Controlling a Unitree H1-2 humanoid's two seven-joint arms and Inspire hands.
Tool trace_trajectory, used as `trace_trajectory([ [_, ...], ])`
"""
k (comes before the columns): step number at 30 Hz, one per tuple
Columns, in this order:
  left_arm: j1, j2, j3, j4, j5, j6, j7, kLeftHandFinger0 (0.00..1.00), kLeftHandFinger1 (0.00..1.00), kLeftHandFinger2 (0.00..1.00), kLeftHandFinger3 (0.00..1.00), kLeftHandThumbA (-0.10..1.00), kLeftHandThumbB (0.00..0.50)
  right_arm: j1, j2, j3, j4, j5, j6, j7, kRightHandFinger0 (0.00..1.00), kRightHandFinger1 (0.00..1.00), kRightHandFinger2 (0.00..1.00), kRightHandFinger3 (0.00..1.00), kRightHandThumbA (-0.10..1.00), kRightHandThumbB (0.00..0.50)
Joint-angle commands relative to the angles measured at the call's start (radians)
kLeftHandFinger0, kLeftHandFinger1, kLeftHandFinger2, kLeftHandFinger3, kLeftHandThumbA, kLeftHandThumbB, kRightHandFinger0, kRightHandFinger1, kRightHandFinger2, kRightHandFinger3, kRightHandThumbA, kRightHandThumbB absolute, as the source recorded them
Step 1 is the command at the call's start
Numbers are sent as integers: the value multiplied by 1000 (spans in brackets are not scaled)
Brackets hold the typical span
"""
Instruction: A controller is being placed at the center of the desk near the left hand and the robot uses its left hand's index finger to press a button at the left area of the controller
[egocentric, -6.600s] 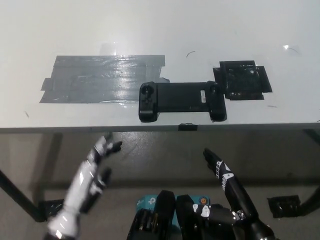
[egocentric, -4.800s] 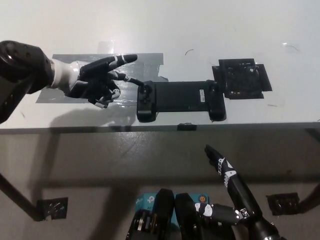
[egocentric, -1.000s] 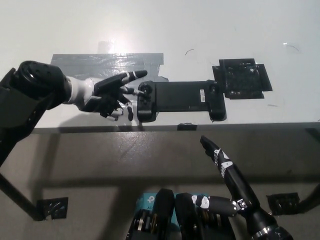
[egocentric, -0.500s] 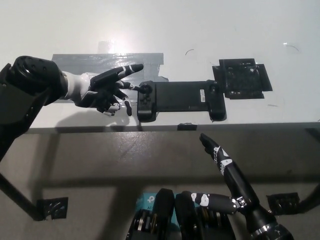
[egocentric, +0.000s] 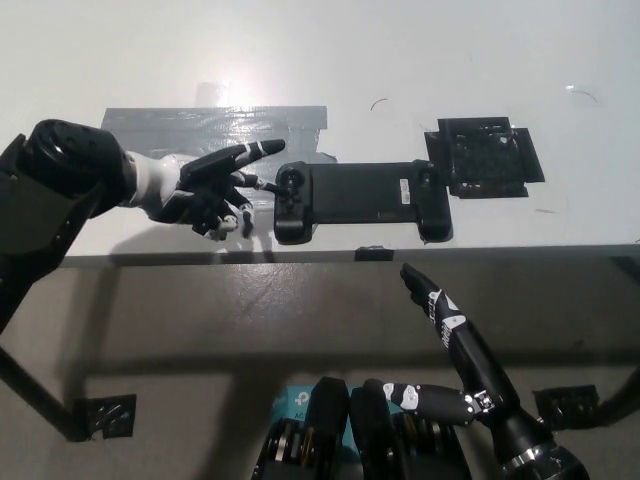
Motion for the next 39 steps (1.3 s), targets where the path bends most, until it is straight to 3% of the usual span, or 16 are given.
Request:
trace_trajectory([
  [1,-20,1,28,-15,19,16,-7,0,50,312,1000,1000,420,-17,12,-8,-40,17,3,8,1000,1000,1000,1000,1000,279],
  [7,-17,-13,27,-11,34,16,-9,0,36,311,1000,1000,426,-23,13,-10,-35,19,0,6,1000,1000,1000,1000,1000,286],
  [11,-5,-19,36,-16,49,16,-1,0,88,394,1000,1000,416,-26,13,-9,-35,18,-1,7,1000,1000,1000,1000,1000,280],
  [18,19,-31,55,-7,70,16,-5,0,126,453,1000,1000,420,-27,15,-9,-37,23,2,8,1000,1000,1000,1000,1000,286],
  [23,24,-37,71,24,69,16,-8,0,61,399,1000,1000,417,-23,11,-8,-37,20,-2,8,1000,1000,1000,1000,1000,269],
  [28,0,-22,74,36,79,16,-29,24,129,435,1000,1000,439,-25,12,-11,-33,22,-7,6,1000,1000,1000,1000,1000,274],
  [37,-37,-7,125,22,79,16,-22,14,131,407,1000,1000,412,-36,13,-16,-33,30,3,7,1000,1000,1000,1000,991,277],
  [39,-40,-6,125,21,88,16,-23,0,48,326,1000,1000,414,-36,15,-15,-31,24,-1,5,1000,1000,1000,1000,996,279],
])
